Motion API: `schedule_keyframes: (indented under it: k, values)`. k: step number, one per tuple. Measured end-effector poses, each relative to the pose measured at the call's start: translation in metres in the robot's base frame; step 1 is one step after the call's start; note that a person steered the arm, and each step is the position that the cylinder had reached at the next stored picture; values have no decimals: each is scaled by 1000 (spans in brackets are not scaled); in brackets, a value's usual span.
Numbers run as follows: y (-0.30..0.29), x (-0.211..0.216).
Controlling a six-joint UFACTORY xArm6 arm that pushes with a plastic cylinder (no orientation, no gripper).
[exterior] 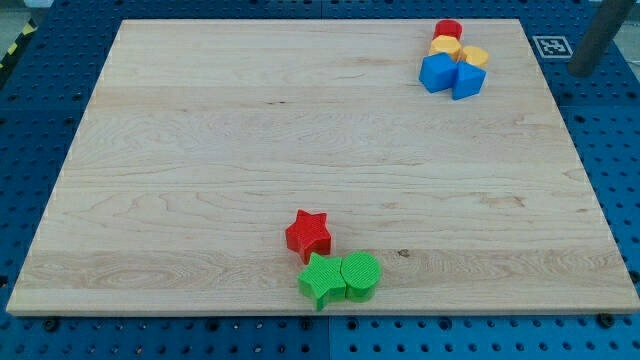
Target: Push the red circle slightly left
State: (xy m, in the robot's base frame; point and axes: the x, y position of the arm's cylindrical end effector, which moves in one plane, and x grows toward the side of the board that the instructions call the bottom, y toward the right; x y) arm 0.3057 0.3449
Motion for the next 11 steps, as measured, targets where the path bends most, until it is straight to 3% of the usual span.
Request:
schedule_keyframes:
  k: [6,7,11]
  values:
    - [-66,-43]
    - [-107,-44]
    - [-170,-77]
